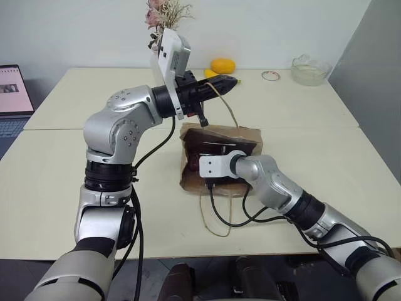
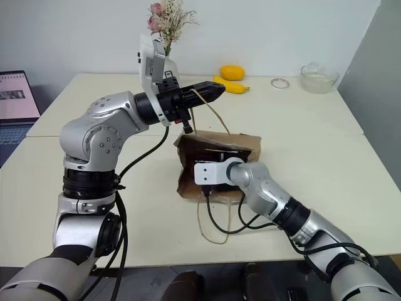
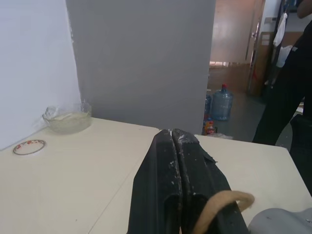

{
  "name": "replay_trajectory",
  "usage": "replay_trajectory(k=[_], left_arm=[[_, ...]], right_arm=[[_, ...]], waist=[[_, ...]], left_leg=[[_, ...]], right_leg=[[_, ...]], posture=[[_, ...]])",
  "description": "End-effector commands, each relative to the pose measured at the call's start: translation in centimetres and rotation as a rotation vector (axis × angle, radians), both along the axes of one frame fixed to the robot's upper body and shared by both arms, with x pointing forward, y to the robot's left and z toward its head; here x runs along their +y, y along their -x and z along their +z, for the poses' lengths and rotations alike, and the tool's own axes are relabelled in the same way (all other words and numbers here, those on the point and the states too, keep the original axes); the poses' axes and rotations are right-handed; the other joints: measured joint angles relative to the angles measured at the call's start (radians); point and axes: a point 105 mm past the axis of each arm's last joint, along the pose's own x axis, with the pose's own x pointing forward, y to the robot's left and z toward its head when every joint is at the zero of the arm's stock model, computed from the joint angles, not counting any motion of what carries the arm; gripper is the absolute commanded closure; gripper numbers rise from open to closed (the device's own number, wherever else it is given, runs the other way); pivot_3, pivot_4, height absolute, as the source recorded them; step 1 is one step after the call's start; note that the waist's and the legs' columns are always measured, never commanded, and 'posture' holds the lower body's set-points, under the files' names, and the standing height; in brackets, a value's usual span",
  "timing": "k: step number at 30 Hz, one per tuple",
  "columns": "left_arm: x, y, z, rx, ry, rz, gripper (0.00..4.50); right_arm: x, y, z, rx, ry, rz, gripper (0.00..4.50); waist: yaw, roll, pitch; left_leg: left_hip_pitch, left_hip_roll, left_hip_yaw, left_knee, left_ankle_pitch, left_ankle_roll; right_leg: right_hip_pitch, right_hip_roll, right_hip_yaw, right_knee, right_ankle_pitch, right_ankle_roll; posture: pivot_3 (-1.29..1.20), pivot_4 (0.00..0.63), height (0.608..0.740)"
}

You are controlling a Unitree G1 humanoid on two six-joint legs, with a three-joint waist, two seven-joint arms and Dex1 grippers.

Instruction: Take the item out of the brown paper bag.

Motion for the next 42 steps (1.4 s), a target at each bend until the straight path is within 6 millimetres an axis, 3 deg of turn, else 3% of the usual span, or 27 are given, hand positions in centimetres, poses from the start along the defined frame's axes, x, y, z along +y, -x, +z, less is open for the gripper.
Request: replay_trajectory(k=[1,10,14,25,29,32,35,40,42], left_arm=[[0.2,0.4,1.0,-0.065,-0.006,0.007,4.5],[0.3,0.0,0.6,-0.075,-0.031,0.028,4.5],[0.3,0.0,0.5,-0.077,-0.037,0.029,4.5],[0.7,-0.8,0.1,-0.056,-0.052,0.071,4.5],[0.9,-1.3,-0.1,-0.049,-0.06,0.106,4.5],[1.4,-1.7,-0.4,-0.037,-0.06,0.141,4.5],[1.5,-1.8,-0.6,-0.032,-0.06,0.149,4.5],[1.5,-1.9,-0.6,-0.033,-0.06,0.153,4.5],[1.4,-1.9,-0.6,-0.035,-0.058,0.155,4.5]], right_arm=[[0.9,1.6,2.9,-0.003,-0.114,0.086,1.45],[-0.1,5.6,7.0,0.226,-0.346,0.338,1.45],[-0.7,6.4,8.6,0.286,-0.442,0.391,1.45],[-2.9,10.4,15.7,0.476,-0.787,0.593,1.45],[-4.5,11.0,17.7,0.503,-0.88,0.587,1.45],[-7.5,9.2,19.1,0.397,-0.96,0.434,1.45],[-10.9,6.2,18.8,0.257,-0.924,0.218,1.45],[-15.9,2.2,15.2,0.167,-0.776,-0.061,1.45],[-18.3,0.2,12.9,0.125,-0.663,-0.203,1.45]], waist=[[0.0,0.0,0.0],[0.001,0.0,0.001],[0.0,0.0,0.001],[0.001,0.001,0.002],[0.001,0.001,0.002],[0.002,0.0,0.002],[0.003,0.0,0.002],[0.002,0.0,0.002],[0.002,0.0,0.002]], left_leg=[[0.0,0.0,0.0,0.0,0.0,0.0],[0.0,0.0,-0.001,0.0,0.0,0.0],[0.0,0.0,-0.001,0.0,0.0,0.0],[0.0,0.0,-0.001,0.0,0.0,0.0],[0.0,0.0,-0.001,0.0,0.0,0.0],[0.0,0.0,-0.001,-0.001,0.0,0.0],[0.0,-0.001,0.0,0.0,0.0,0.0],[-0.001,-0.001,0.002,-0.001,0.0,0.001],[-0.001,0.0,0.003,-0.002,0.0,0.001]], right_leg=[[0.0,0.0,0.0,0.0,0.0,0.0],[0.0,0.0,-0.001,0.0,0.0,0.0],[0.0,0.0,-0.001,0.0,0.0,0.0],[0.0,0.0,-0.001,0.0,0.0,0.0],[0.0,0.0,-0.001,0.0,0.0,0.0],[0.0,0.0,-0.001,0.0,0.0,0.0],[0.001,-0.001,0.0,-0.001,0.0,0.0],[0.001,-0.001,0.0,-0.003,0.0,0.0],[0.0,0.0,0.001,-0.003,0.0,0.0]], posture=[[0.0,0.15,0.74],[0.0,0.15,0.74],[0.0,0.15,0.74],[0.0,0.15,0.74],[0.0,0.15,0.74],[0.0,0.15,0.74],[0.0,0.15,0.74],[0.0,0.15,0.74],[0.0,0.15,0.74]])
